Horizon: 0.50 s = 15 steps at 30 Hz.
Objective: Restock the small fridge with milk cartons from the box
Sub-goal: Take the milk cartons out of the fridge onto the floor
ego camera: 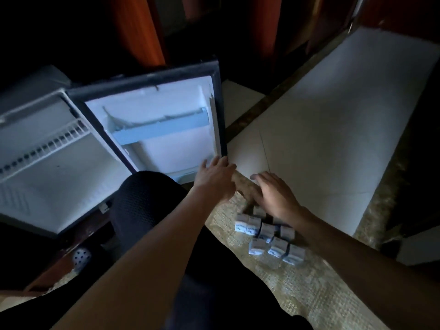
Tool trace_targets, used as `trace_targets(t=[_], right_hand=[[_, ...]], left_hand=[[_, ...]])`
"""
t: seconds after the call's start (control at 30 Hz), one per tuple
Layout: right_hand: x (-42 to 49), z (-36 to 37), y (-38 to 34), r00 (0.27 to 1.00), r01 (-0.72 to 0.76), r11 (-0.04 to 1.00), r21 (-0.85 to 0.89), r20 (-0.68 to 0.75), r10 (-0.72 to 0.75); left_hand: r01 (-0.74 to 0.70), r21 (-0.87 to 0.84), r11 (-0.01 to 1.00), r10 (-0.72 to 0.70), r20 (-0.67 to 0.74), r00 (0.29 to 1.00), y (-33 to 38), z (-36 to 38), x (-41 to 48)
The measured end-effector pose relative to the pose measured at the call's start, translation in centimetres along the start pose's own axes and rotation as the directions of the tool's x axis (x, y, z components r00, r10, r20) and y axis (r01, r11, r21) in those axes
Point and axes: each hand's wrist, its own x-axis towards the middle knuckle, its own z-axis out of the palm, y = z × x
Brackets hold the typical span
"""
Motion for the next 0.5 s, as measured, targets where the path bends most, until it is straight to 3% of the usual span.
trace_targets(t=[0.27,0.5], right_hand=[[10.6,-9.6,-12.4,0.96,0.262,0.965,0.027,-0.111,-0.258],[14.4,-12.4,-26.9,0.826,0.547,0.837,0.007,-0.168,-0.538]], left_hand=[[0.234,0.005,0.972,-0.226,-0.247,0.942,-11.6,-11.2,-4.9],[0.431,0.027,0.902,-0.391,-0.371,0.842,-18.9,-16.0,-14.7]])
